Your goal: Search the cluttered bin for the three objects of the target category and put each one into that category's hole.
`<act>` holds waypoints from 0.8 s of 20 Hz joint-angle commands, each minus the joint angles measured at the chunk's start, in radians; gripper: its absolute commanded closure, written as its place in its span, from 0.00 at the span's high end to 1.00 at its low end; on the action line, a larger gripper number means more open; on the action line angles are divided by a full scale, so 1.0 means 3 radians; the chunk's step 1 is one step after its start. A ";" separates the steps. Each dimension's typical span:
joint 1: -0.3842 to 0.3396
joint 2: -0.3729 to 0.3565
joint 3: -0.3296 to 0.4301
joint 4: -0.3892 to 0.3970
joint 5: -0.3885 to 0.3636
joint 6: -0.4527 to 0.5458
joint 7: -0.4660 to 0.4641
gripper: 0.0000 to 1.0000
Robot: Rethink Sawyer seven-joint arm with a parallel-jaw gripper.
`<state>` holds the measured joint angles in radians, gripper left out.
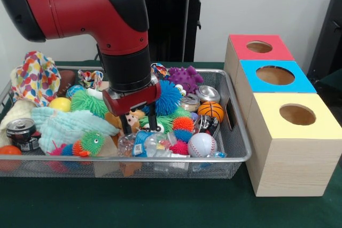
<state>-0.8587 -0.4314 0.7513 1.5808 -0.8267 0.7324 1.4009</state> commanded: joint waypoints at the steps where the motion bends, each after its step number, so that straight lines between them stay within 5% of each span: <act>1: -0.0093 0.0058 0.0006 -0.0096 -0.0167 0.0285 -0.1185 1.00; 16: -0.0086 0.0014 -0.0037 -0.0092 -0.0152 0.0352 -0.1163 1.00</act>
<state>-0.8625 -0.4315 0.7513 1.5808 -0.8267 0.7324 1.3931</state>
